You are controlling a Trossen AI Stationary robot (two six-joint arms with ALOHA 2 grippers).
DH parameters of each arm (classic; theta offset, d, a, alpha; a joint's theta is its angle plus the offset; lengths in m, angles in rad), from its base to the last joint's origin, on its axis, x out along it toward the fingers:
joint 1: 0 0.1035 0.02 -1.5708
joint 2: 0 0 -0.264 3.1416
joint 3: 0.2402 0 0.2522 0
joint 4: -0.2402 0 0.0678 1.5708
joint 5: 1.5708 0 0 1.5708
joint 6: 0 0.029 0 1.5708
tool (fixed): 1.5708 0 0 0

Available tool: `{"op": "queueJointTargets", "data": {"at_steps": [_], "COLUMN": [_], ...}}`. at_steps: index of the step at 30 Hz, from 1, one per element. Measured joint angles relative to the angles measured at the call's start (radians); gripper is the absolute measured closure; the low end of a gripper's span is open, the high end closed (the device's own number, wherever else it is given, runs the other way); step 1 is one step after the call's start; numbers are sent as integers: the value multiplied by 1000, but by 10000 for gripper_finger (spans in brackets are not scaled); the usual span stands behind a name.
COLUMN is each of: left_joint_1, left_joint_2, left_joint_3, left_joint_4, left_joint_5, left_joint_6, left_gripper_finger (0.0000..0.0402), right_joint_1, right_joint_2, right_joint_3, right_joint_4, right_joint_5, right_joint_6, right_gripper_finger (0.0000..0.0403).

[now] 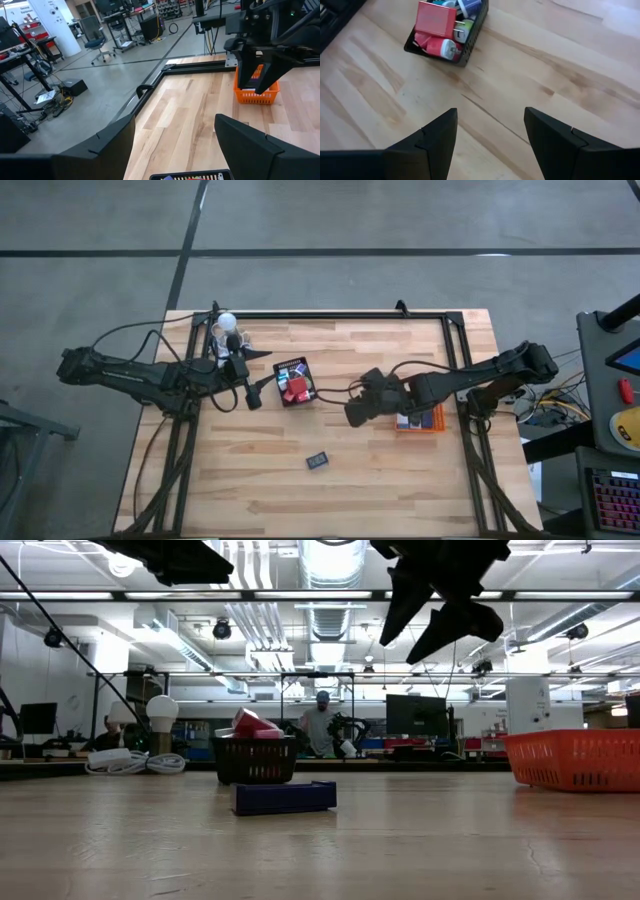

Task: Pick & Place Office items
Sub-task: Put the dark blue digital clock in the orange bin

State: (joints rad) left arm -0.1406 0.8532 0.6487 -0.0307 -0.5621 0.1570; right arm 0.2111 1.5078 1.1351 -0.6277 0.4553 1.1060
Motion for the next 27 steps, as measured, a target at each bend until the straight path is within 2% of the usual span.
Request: {"op": "queueJointTargets", "data": {"at_steps": [9, 16, 23, 27], "left_joint_1": [0, 0, 1, 1], "left_joint_2": [0, 0, 0, 0], "left_joint_3": [0, 0, 0, 0], "left_joint_4": [0, 0, 12, 15], "left_joint_5": [0, 0, -14, -14], "left_joint_6": [0, 0, 0, 0], "left_gripper_finger": [126, 126, 126, 126], "right_joint_1": [4, 5, 4, 5], "right_joint_2": [0, 0, 0, 0], "right_joint_3": [-7, -8, -8, -8], "right_joint_4": [0, -4, -35, -25], "right_joint_5": [-1, -4, 170, 199], "right_joint_6": [-57, -205, -301, -327], "right_gripper_finger": [177, 177, 177, 177]}}
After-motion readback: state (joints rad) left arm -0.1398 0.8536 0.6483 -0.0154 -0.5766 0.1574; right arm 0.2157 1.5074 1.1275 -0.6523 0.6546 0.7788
